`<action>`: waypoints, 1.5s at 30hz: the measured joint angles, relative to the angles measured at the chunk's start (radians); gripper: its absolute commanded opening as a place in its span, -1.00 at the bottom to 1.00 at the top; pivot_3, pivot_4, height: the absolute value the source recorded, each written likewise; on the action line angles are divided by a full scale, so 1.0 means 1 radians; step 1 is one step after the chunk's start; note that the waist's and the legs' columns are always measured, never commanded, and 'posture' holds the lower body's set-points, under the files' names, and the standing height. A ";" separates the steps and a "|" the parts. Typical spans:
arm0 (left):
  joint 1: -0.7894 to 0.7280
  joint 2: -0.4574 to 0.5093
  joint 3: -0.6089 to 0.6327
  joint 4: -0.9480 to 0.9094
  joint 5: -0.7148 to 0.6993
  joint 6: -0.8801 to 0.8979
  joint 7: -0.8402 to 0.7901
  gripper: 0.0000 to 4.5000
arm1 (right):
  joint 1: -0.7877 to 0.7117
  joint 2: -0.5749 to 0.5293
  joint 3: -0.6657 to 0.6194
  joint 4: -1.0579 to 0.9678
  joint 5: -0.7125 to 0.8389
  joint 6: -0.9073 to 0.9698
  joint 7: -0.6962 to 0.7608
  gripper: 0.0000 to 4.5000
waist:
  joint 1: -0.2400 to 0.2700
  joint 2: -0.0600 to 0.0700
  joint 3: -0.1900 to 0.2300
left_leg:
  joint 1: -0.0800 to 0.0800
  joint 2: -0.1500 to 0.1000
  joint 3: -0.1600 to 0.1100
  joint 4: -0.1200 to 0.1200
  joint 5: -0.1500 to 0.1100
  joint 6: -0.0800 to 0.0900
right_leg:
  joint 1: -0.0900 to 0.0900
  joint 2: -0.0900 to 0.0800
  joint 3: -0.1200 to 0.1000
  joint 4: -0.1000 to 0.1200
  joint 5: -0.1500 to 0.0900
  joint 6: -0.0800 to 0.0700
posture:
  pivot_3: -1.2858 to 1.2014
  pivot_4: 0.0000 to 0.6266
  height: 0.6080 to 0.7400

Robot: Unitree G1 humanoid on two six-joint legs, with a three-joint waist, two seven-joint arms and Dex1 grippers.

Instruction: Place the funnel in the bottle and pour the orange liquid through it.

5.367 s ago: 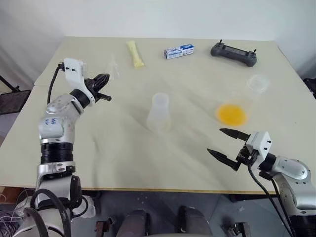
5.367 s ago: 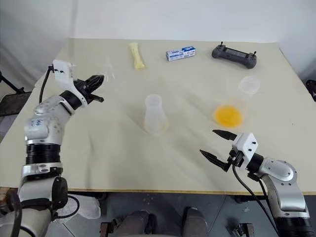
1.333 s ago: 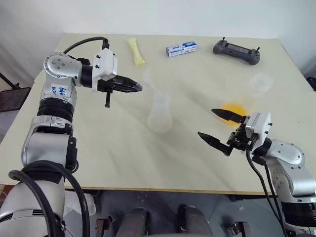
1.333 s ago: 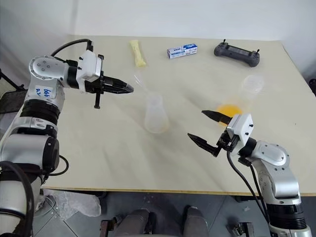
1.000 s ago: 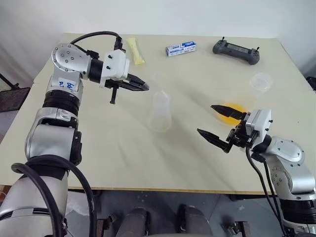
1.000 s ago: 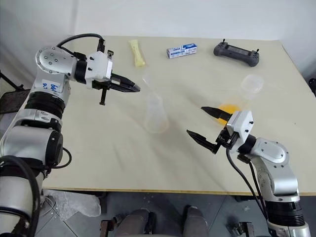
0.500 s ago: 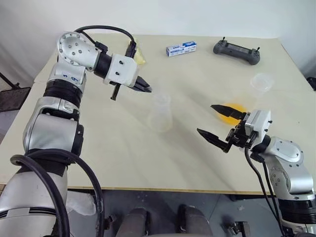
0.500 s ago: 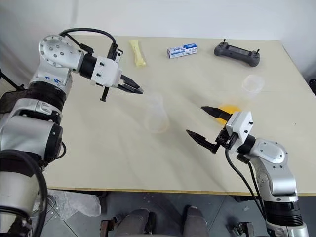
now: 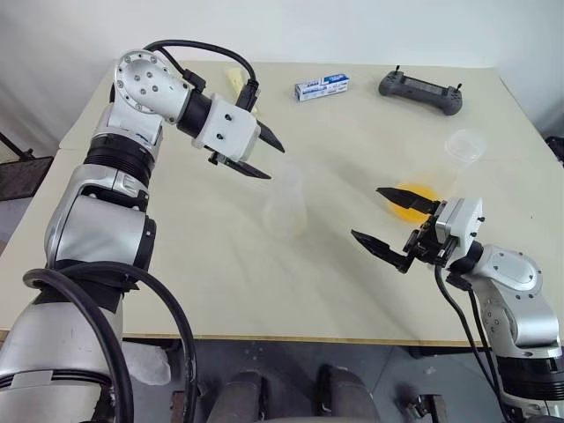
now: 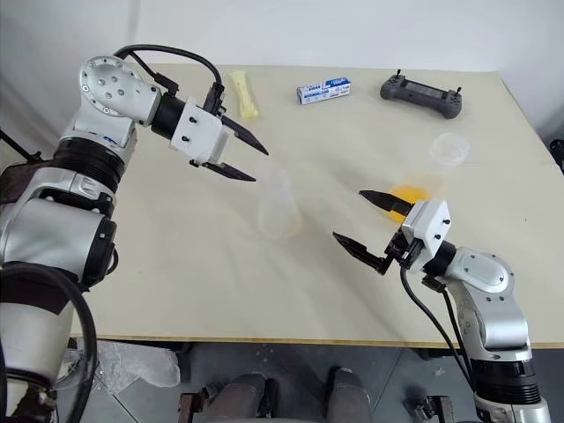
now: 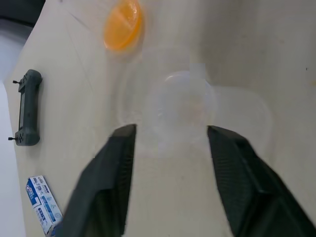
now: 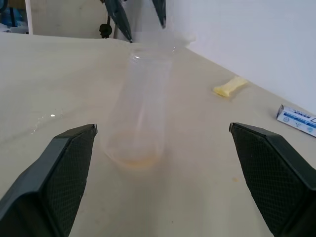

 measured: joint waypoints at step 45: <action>0.761 -0.007 0.394 -0.615 -0.408 0.742 0.188 0.99 | 0.184 0.050 -0.295 -0.159 -0.097 0.306 -0.593 1.00 | -0.003 0.000 -0.001 | 0.005 -0.001 0.000 0.001 0.000 0.000 | -0.001 0.000 0.010 0.006 0.000 0.000 | 0.03 -0.52 1.00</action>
